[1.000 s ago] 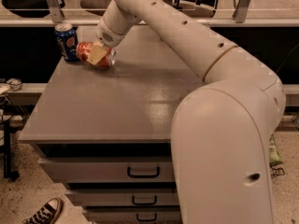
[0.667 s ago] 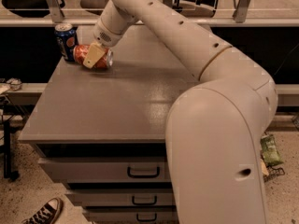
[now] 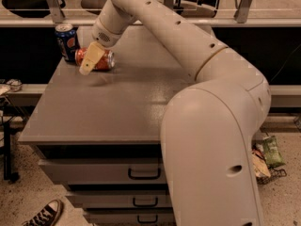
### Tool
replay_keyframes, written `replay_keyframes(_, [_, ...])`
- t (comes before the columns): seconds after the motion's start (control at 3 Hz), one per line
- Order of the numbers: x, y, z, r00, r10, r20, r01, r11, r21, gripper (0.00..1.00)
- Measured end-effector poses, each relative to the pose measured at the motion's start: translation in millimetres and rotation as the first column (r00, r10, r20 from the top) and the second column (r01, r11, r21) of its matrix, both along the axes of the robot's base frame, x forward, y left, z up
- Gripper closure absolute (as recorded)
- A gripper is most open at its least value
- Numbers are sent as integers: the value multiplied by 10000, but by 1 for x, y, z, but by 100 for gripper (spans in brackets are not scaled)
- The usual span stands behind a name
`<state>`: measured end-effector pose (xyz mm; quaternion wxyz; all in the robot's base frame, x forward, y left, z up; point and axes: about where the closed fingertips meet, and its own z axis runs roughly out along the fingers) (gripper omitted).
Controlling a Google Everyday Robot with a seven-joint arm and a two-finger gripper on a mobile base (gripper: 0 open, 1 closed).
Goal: Move coke can near pepsi can
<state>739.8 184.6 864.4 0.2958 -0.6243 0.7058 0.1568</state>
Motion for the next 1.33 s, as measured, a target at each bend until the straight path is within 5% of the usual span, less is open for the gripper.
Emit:
replay_keyframes(0.33, [0, 0, 0, 10000, 10, 1, -10, 10000, -2, 0])
replay_keyframes(0.67, [-5, -31, 11, 9990, -383, 224, 379, 9991, 168, 0])
replay_keyframes(1.33, [-62, -141, 55, 9764, -1739, 1281, 1491, 9717, 1832, 0])
